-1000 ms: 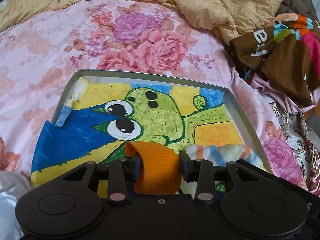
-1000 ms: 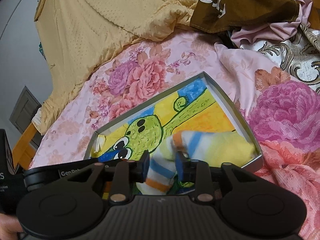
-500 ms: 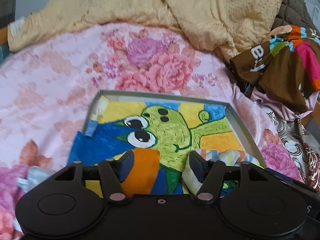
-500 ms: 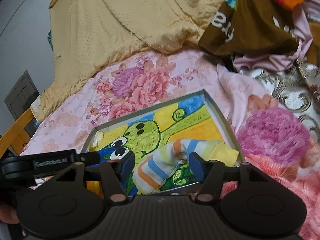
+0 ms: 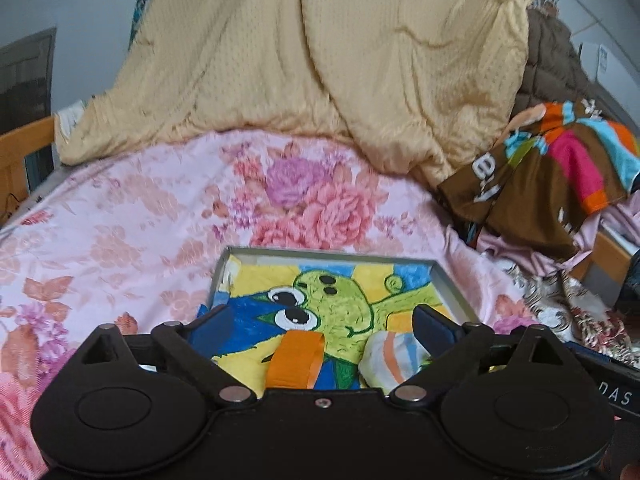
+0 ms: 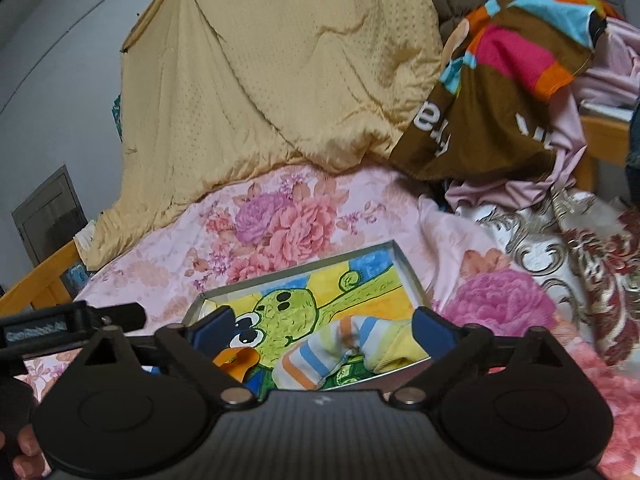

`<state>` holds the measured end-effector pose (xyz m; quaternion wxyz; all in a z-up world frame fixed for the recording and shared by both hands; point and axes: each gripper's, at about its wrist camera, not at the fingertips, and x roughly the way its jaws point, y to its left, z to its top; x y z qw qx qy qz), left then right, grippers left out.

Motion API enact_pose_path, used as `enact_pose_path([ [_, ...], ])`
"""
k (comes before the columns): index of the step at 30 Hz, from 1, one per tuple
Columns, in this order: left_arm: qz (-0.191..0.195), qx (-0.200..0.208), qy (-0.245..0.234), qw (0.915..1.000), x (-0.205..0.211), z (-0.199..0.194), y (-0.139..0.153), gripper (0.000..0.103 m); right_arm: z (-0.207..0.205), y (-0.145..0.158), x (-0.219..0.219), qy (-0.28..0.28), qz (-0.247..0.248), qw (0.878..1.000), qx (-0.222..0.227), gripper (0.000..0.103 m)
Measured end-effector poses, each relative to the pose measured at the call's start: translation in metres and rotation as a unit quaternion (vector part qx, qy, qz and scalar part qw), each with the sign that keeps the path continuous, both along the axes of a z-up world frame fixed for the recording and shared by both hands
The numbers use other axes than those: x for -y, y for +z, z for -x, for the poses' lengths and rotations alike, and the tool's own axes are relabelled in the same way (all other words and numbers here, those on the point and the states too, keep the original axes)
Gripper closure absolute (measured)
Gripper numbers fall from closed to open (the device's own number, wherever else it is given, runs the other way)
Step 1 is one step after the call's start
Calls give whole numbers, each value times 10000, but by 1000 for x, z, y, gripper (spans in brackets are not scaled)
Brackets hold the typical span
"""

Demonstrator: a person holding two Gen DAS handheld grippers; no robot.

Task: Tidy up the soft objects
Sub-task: 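Open the left tool over the tray while the right releases the sock into it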

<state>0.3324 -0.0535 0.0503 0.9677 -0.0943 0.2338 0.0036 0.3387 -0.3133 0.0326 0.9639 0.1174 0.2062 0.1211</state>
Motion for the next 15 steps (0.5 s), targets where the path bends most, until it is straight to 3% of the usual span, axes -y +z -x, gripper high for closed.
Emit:
enact_pose_path([
  [5,89,111,-96,9999,-1,33,2,1,28,2,8,14,-12,9998,188,0],
  [15,196,221,46,9996,-8,96,-9,1,83,-8,20,-44,-41,9993,359,0],
])
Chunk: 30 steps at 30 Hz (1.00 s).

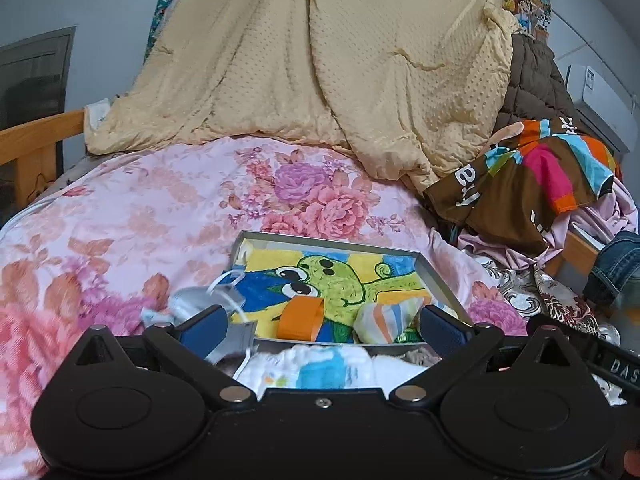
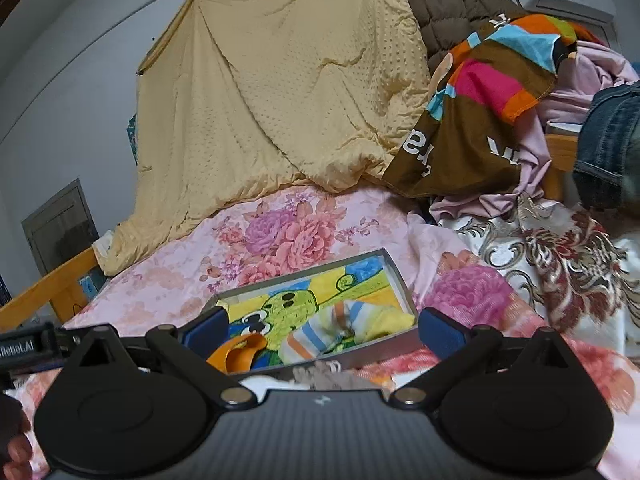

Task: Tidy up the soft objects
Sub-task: 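Withdraw both open tools from the tray back over the pile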

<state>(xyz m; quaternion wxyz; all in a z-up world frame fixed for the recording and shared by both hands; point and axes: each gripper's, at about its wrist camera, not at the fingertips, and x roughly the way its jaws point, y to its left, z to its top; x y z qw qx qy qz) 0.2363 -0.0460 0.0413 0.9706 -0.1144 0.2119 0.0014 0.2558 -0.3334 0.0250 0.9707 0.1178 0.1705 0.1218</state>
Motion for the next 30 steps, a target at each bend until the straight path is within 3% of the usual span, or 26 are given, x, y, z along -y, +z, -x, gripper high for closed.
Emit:
enact_pose_path([
  [7,-56,60,-45,10000,6,37,-10,1,36,-12,-6,1,269,9996,-26,0],
  [16,-147,114,-130,9997,9,77,-32,1,72,-24,-15,-223,425,9980,-402,0],
  [30,-119,-84,-14,9999,-5,118,-54,1,117,-26,-38,-835,1218,9887,-273,0],
])
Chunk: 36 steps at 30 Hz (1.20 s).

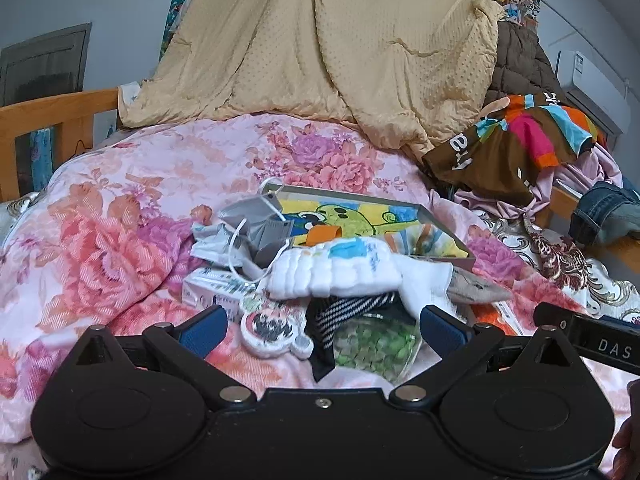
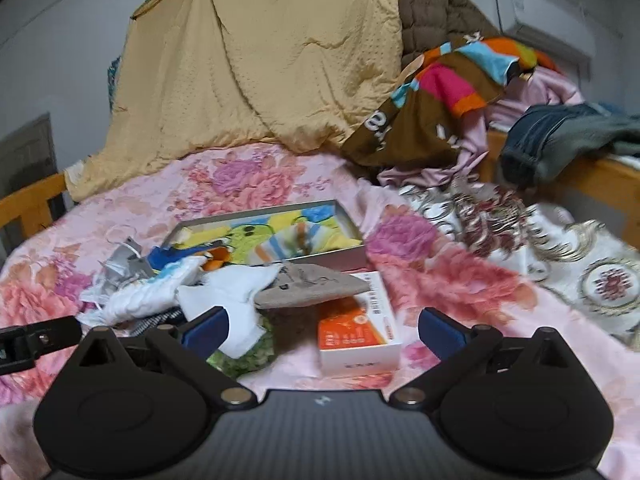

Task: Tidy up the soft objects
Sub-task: 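Withdraw both open tools from the tray back over the pile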

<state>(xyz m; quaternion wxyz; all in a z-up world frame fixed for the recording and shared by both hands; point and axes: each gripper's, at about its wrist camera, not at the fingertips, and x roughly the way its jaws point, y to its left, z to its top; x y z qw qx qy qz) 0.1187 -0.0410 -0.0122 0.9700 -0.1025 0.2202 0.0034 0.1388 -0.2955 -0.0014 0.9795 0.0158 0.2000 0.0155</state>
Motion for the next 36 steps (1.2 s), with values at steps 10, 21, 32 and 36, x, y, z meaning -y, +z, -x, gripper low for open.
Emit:
enact_pose_path([
  [10,-102,29,132,9999,-13,26,-7,1,18,4,-14,95,328,9993,149,0],
  [21,-232,-141,390,9989,-30,30,-9,1,24,1,-35,566,677,9959,198,0],
  [32,-366,-319,460,9978,-37,27,-17,1,25,-4,-53,1031,949,9899,234,0],
  [36,-317,-386,502,9975,-42,26,-20,1,27,-5,-57,1142,985,9882,261,0],
])
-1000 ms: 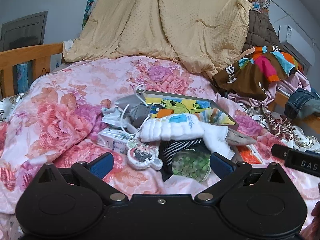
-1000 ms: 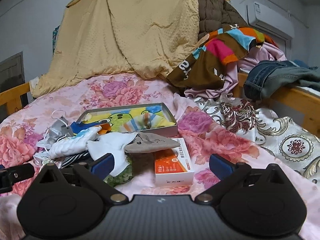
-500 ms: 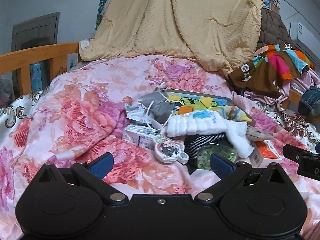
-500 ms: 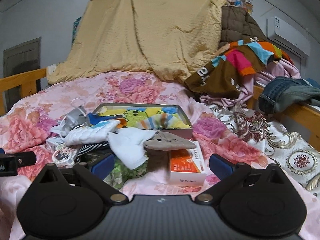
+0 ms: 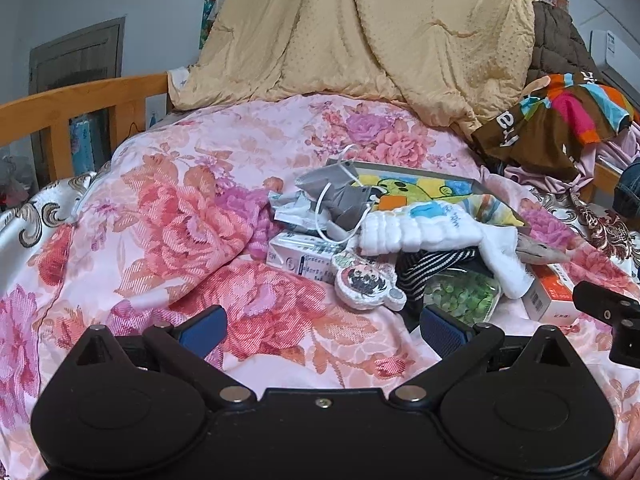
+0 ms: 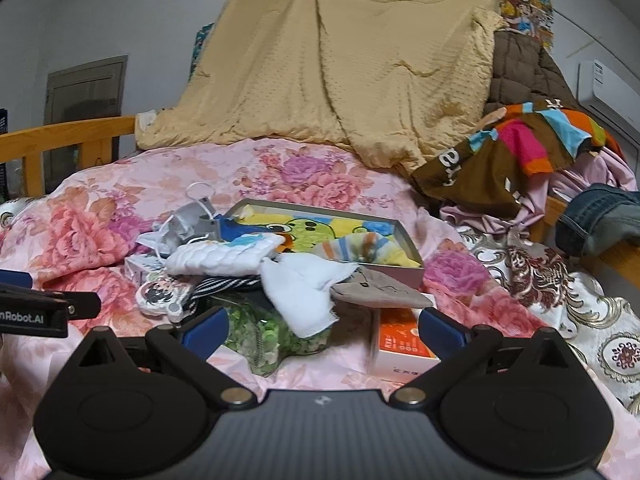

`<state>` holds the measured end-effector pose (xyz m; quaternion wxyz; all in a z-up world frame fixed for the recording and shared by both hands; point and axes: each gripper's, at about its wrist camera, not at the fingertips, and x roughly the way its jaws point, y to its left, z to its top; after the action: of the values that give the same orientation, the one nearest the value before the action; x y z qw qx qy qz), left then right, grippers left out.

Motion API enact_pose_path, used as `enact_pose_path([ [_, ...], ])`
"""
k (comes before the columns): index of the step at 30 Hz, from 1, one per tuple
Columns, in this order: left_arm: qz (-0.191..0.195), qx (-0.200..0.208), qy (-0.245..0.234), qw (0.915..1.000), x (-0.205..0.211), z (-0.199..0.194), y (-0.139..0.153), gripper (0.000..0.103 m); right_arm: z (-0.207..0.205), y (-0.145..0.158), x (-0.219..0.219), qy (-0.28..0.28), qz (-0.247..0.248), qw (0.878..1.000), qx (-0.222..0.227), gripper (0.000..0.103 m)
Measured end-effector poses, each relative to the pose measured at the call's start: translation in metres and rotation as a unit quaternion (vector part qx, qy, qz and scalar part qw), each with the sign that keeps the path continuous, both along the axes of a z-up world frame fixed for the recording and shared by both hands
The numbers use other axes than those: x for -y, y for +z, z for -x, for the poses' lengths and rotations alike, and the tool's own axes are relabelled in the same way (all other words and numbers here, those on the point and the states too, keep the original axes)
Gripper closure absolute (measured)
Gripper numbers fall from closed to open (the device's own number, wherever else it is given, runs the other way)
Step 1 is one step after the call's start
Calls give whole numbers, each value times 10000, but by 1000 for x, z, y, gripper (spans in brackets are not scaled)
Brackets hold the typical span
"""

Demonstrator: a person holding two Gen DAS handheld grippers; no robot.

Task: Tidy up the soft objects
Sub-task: 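Withdraw both open tools from the tray back over the pile, then lower the left tool onto the white cloth with blue print and close it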

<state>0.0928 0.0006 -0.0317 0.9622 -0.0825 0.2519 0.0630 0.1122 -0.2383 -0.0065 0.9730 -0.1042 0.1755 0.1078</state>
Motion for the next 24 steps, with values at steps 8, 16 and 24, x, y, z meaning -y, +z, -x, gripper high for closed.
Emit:
enact_pose_path([
  [8,244,51,127,9996,-10,-3,5,1,-3,-1,-1,0,4,10000,-43,0],
  [16,519,-75,221,9984,-12,-8,1,1,-8,-2,0,-107,-61,9999,-106,0],
  [24,462,0,137,9988,-11,-9,0,1,-14,0,9,-318,-312,9988,-218,0],
])
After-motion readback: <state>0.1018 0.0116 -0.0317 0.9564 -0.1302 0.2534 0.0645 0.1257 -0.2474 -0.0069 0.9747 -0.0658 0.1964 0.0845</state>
